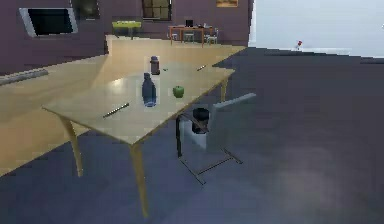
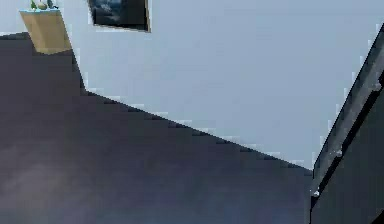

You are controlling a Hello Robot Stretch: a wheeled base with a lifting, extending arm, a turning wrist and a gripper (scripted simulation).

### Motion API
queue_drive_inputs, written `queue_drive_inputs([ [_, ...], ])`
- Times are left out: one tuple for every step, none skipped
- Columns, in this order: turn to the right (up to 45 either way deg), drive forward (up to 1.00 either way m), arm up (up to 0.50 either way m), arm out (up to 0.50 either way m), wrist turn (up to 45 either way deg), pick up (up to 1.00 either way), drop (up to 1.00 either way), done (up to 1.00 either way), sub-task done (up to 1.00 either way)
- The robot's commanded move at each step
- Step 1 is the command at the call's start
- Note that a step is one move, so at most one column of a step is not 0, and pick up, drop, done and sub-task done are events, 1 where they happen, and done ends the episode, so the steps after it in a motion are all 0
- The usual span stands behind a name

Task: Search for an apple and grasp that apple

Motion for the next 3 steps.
queue_drive_inputs([
  [21.0, 0.00, 0.00, 0.00, 0.0, 0.00, 0.00, 0.00, 0.00],
  [0.0, 0.70, 0.00, 0.00, 0.0, 0.00, 0.00, 0.00, 0.00],
  [-45.0, 0.00, 0.00, 0.00, 0.0, 0.00, 0.00, 0.00, 0.00],
])
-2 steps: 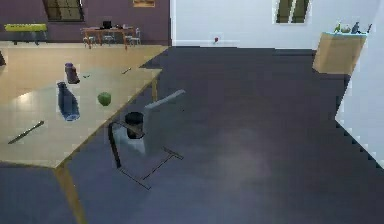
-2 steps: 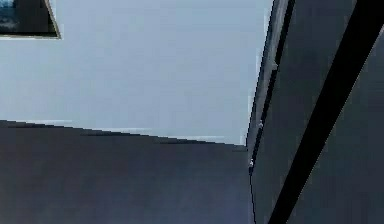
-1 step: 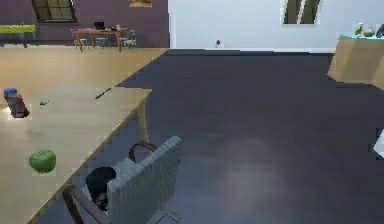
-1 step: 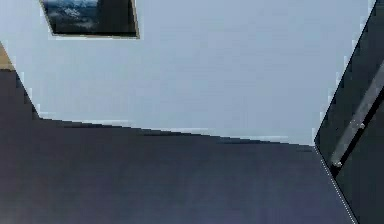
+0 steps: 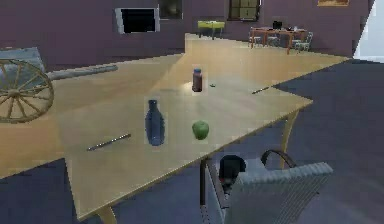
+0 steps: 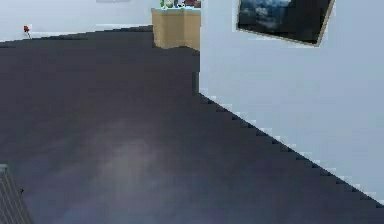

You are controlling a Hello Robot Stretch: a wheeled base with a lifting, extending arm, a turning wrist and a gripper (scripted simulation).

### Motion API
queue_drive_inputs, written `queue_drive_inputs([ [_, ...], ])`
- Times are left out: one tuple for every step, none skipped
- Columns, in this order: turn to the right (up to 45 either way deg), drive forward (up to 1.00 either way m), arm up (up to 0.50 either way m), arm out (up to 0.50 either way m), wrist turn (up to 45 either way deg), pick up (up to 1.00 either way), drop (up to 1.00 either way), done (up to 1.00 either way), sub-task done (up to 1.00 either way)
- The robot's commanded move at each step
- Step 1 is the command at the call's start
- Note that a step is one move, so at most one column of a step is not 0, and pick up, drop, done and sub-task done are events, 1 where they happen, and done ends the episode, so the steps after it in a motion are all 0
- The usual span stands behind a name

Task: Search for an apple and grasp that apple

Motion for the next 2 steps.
queue_drive_inputs([
  [-45.0, 0.00, 0.00, 0.00, 0.0, 0.00, 0.00, 0.00, 0.00],
  [-36.0, 0.00, 0.00, 0.00, 0.0, 0.00, 0.00, 0.00, 0.00],
])
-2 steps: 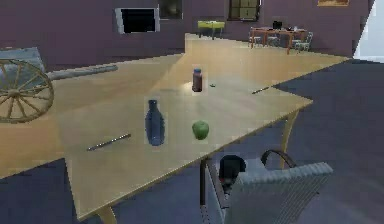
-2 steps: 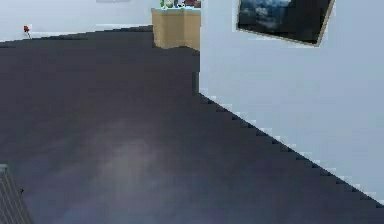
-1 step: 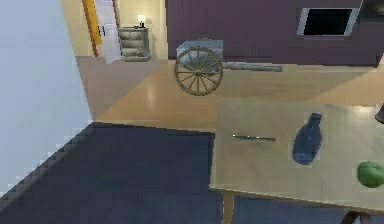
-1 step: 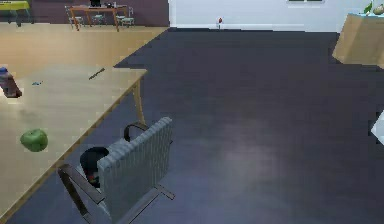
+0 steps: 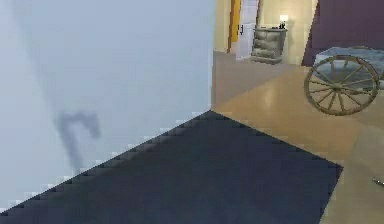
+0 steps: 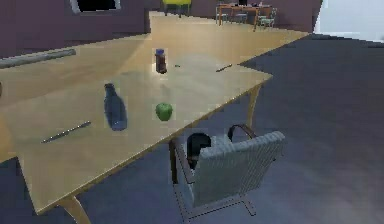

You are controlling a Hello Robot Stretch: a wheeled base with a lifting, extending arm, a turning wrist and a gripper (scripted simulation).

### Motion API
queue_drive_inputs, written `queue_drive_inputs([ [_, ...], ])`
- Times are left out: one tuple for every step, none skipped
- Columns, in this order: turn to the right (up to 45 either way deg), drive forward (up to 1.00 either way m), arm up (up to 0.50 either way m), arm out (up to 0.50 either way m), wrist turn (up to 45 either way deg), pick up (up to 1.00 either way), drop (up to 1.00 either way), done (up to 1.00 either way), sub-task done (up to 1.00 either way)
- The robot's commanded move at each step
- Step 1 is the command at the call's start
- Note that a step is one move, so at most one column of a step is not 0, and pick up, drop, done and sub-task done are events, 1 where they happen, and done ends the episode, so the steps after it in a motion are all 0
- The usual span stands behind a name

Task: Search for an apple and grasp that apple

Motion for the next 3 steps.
queue_drive_inputs([
  [45.0, 0.00, 0.00, 0.00, 0.0, 0.00, 0.00, 0.00, 0.00],
  [21.0, 0.00, 0.00, 0.00, 0.0, 0.00, 0.00, 0.00, 0.00],
  [0.0, 0.35, 0.00, 0.00, 0.0, 0.00, 0.00, 0.00, 0.00],
])
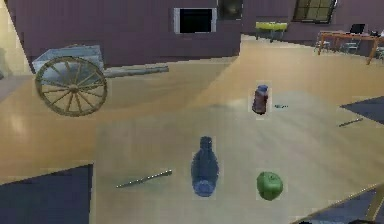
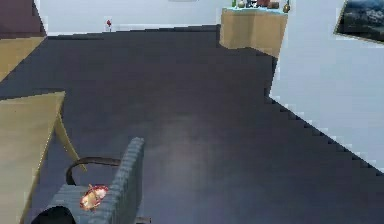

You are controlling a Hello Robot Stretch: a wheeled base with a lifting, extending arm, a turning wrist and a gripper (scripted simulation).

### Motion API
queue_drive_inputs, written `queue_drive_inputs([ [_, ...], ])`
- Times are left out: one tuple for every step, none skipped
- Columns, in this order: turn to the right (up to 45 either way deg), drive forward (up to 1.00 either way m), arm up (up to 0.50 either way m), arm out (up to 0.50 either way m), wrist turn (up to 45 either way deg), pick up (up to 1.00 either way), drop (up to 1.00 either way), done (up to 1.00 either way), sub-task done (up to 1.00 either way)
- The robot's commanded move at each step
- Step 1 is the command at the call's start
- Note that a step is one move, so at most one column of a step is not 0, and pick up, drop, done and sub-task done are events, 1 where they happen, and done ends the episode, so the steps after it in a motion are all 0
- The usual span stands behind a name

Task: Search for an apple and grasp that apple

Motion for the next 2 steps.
queue_drive_inputs([
  [-45.0, 0.00, 0.00, 0.00, 0.0, 0.00, 0.00, 0.00, 0.00],
  [-15.0, 0.00, 0.00, 0.00, 0.0, 0.00, 0.00, 0.00, 0.00],
])
